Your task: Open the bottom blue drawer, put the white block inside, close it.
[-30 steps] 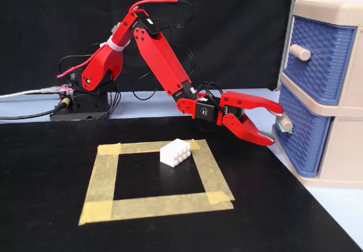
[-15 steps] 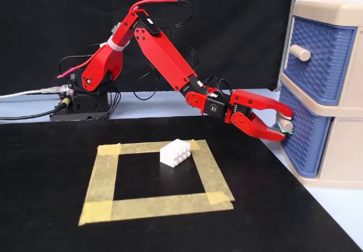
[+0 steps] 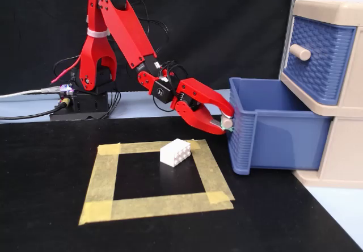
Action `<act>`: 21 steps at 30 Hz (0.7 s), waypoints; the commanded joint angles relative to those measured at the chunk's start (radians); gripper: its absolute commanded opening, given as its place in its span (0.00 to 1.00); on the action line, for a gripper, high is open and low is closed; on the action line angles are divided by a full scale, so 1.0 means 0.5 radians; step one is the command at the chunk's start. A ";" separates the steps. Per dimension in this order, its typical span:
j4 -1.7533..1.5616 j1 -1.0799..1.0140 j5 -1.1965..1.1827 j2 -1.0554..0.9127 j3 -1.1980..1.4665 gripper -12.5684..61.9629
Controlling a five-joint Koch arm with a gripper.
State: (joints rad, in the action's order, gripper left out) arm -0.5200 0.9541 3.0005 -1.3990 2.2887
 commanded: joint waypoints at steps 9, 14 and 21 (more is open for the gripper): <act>0.298 -0.120 0.000 -0.353 0.202 0.62; 1.939 -0.227 -0.003 -1.172 -0.098 0.62; 3.912 -0.433 -0.123 -0.540 -1.786 0.62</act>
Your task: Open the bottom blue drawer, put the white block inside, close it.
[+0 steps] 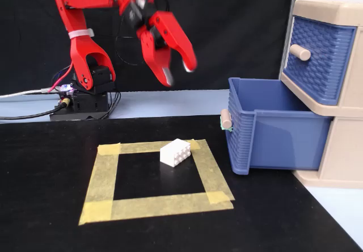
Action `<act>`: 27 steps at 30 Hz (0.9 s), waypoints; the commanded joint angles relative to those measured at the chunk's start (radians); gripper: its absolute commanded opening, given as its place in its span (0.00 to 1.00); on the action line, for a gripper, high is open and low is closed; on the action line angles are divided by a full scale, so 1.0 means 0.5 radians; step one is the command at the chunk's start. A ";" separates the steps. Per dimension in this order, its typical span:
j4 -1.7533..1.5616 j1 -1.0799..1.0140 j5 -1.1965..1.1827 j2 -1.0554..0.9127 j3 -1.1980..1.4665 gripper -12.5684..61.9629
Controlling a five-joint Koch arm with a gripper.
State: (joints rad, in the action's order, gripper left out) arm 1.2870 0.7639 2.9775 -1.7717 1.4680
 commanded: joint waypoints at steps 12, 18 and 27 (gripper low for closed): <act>0.847 -0.331 -0.411 1.350 -1.292 0.62; 0.773 -0.313 -0.408 1.460 -1.282 0.62; 0.721 -0.304 -0.411 1.712 -1.270 0.61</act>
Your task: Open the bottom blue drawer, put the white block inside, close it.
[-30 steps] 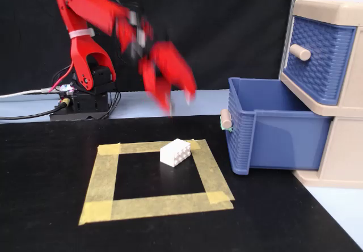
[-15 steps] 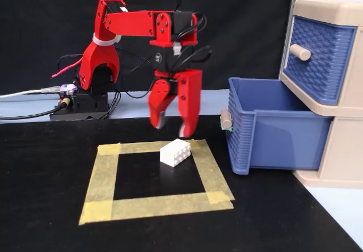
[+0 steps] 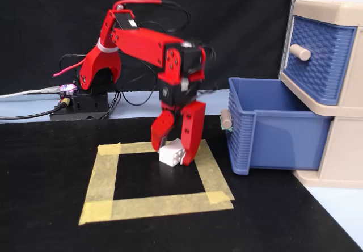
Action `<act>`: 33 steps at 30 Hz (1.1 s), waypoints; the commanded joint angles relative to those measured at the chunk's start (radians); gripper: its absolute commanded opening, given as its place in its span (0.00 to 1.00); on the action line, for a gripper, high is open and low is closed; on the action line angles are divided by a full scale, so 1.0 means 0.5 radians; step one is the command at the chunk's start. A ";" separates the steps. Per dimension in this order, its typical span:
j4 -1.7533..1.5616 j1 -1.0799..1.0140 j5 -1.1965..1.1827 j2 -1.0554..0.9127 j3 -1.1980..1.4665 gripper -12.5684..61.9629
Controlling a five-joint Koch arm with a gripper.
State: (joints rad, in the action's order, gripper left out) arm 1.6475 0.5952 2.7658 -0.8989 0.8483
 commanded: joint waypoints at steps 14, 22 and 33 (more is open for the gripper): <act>0.347 0.015 -0.353 -0.709 -0.104 0.06; 0.374 0.574 -0.482 -0.982 -0.853 0.06; -0.080 0.816 -0.144 -0.221 -1.279 0.06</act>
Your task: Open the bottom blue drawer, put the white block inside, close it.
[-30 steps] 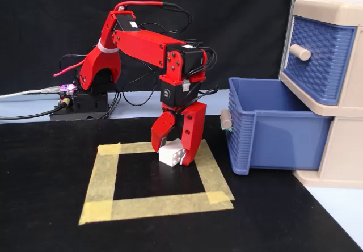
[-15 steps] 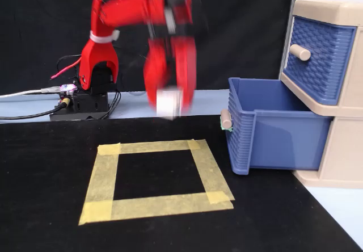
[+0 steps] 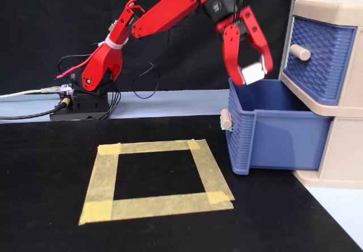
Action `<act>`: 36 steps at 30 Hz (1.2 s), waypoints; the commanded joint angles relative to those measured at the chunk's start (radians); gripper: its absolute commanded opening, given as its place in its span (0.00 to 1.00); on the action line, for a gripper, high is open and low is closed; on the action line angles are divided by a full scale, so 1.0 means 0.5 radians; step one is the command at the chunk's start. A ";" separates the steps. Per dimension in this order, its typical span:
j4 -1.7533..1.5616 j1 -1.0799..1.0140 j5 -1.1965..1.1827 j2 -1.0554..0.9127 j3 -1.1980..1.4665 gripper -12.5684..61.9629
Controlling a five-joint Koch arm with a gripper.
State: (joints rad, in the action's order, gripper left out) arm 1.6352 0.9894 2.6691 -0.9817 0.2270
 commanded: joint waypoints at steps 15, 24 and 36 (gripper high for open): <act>0.049 -0.021 0.043 -0.110 -0.144 0.62; 0.758 -0.264 -0.463 -0.577 0.396 0.61; 0.282 -0.123 -0.607 -0.092 0.635 0.62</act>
State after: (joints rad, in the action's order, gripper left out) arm 1.8132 0.8897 2.2902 -1.0140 0.5937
